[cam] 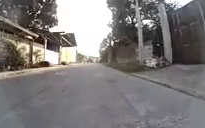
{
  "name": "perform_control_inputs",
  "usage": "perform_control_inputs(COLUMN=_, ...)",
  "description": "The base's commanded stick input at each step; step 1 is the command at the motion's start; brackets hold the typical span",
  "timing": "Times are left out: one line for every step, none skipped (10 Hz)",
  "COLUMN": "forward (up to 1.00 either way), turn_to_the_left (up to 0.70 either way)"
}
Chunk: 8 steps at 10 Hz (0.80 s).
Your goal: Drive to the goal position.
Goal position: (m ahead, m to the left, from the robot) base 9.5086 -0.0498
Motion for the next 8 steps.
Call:
perform_control_inputs(forward=1.00, turn_to_the_left=0.00)
perform_control_inputs(forward=1.00, turn_to_the_left=0.00)
perform_control_inputs(forward=1.00, turn_to_the_left=0.00)
perform_control_inputs(forward=1.00, turn_to_the_left=0.00)
perform_control_inputs(forward=1.00, turn_to_the_left=0.00)
perform_control_inputs(forward=1.00, turn_to_the_left=0.00)
perform_control_inputs(forward=1.00, turn_to_the_left=0.00)
perform_control_inputs(forward=1.00, turn_to_the_left=0.00)
